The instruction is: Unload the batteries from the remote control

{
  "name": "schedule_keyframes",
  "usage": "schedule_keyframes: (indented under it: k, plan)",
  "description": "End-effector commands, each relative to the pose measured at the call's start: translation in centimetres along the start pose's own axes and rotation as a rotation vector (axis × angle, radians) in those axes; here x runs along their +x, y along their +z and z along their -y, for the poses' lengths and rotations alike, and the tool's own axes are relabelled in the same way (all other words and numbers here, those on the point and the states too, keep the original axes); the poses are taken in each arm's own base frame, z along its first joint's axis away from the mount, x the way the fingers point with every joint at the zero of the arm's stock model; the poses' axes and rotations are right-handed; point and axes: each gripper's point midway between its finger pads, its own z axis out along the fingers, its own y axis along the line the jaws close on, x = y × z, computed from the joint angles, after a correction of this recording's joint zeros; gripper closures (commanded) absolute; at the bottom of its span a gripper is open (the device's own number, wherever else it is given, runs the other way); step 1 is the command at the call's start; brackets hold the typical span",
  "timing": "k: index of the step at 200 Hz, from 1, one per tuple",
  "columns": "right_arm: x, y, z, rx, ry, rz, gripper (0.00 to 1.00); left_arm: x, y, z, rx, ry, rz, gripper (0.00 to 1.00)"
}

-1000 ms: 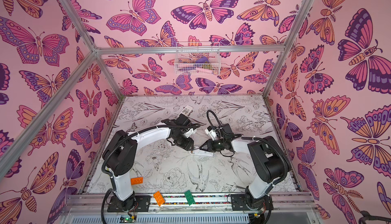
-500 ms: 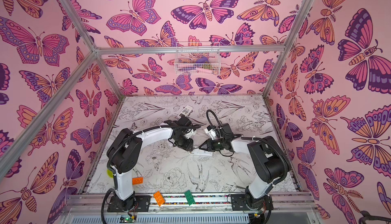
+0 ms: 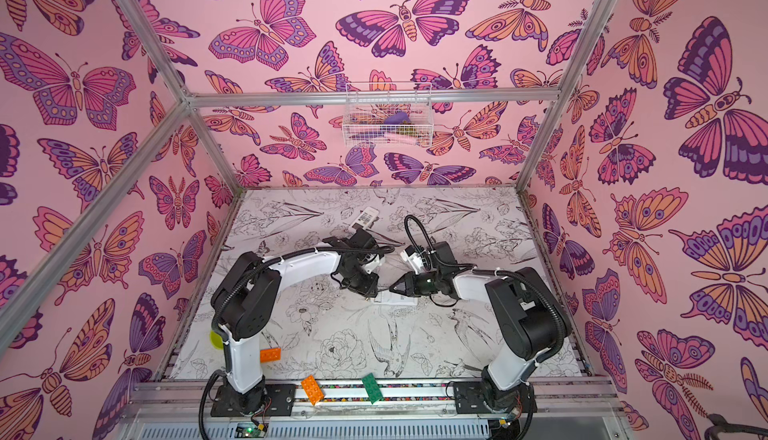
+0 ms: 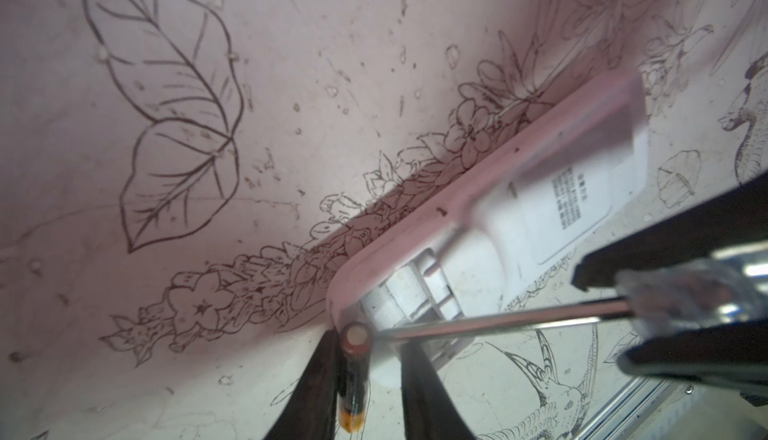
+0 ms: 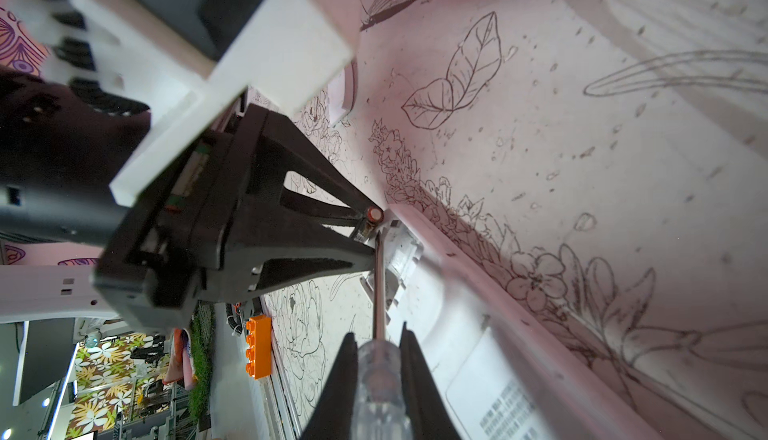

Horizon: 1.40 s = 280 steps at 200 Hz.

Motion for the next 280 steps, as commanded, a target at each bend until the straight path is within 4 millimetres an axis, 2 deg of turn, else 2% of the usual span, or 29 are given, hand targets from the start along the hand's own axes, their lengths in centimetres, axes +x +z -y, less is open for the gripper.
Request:
schedule_keyframes:
  k: [1, 21, 32, 42, 54, 82, 107, 140, 163, 206, 234, 280]
  plan:
    - [0.1, -0.5, -1.4, -0.016, -0.040, -0.011, 1.00, 0.4, 0.9, -1.1, -0.021, -0.027, -0.016, 0.75]
    - [0.3, -1.2, -1.7, -0.005, -0.055, -0.010, 1.00, 0.3, 0.5, -1.2, -0.015, -0.033, -0.009, 0.77]
    - [0.6, -1.6, -1.1, 0.019, -0.031, -0.021, 1.00, 0.1, -0.2, -1.2, -0.008, -0.034, 0.000, 0.79]
    - [0.2, -2.6, -1.8, 0.026, -0.052, 0.005, 1.00, -0.1, -0.8, -1.3, -0.008, -0.040, 0.007, 0.83]
    - [0.1, -3.2, -2.3, 0.029, -0.068, 0.026, 1.00, -0.3, -1.5, -1.8, -0.008, -0.056, 0.023, 0.86]
    - [0.2, -4.0, -2.0, 0.071, -0.055, 0.030, 1.00, -0.1, -1.8, -2.9, -0.010, -0.075, 0.031, 0.91]
    - [0.0, -4.7, -1.8, 0.099, -0.058, 0.065, 1.00, 0.3, -2.3, -3.9, -0.008, -0.099, 0.039, 0.92]
    - [-0.4, -5.7, -1.3, 0.140, -0.040, 0.089, 1.00, 0.3, -4.9, -4.8, -0.023, -0.075, 0.100, 0.94]
    - [-0.9, -6.5, -0.1, 0.194, -0.029, 0.136, 1.00, 0.9, -6.3, -6.1, -0.077, -0.012, 0.138, 0.94]
    - [-2.5, -8.4, 2.6, 0.290, 0.013, 0.269, 1.00, 1.8, -7.5, -9.6, -0.173, 0.062, 0.185, 0.98]
    - [-3.3, -9.4, 2.8, 0.300, 0.014, 0.319, 1.00, 2.3, -8.2, -12.2, -0.250, 0.060, 0.190, 0.98]
    - [-2.8, -9.6, 3.8, 0.337, 0.023, 0.320, 1.00, 1.9, -8.3, -15.9, -0.385, 0.058, 0.168, 1.00]
